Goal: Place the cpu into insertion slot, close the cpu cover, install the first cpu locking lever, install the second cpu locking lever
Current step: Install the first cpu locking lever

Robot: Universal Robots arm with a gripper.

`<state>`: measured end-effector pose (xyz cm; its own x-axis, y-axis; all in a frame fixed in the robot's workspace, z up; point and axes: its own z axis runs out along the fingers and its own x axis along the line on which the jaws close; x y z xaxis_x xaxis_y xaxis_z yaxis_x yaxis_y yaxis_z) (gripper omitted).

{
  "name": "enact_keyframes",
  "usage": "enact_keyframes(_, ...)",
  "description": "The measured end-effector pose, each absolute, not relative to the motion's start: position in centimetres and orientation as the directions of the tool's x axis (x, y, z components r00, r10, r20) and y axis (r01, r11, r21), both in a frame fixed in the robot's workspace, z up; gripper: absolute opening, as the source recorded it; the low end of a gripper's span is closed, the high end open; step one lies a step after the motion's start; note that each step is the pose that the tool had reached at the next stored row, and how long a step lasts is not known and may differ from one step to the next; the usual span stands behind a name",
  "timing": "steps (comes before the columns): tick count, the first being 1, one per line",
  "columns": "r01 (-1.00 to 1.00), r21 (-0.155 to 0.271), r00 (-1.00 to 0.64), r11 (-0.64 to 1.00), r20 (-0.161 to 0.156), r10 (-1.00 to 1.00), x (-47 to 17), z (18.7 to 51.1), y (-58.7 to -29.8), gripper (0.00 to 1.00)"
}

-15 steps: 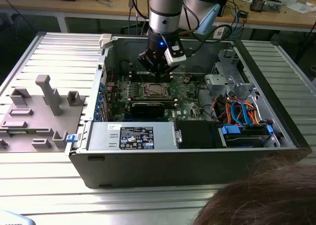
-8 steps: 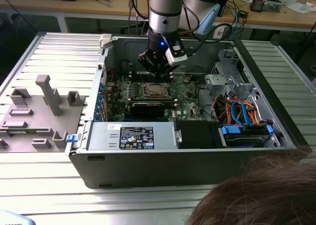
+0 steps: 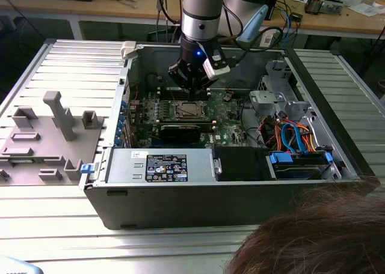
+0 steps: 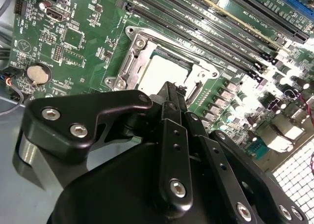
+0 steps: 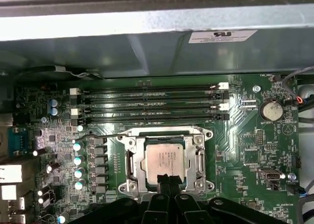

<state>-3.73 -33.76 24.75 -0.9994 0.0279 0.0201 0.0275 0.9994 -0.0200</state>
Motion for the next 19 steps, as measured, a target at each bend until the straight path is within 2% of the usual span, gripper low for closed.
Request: enact_keyframes(19,-0.091,-0.020,-0.996,0.996,0.020,-0.091,-3.73,24.75,-33.76,0.11)
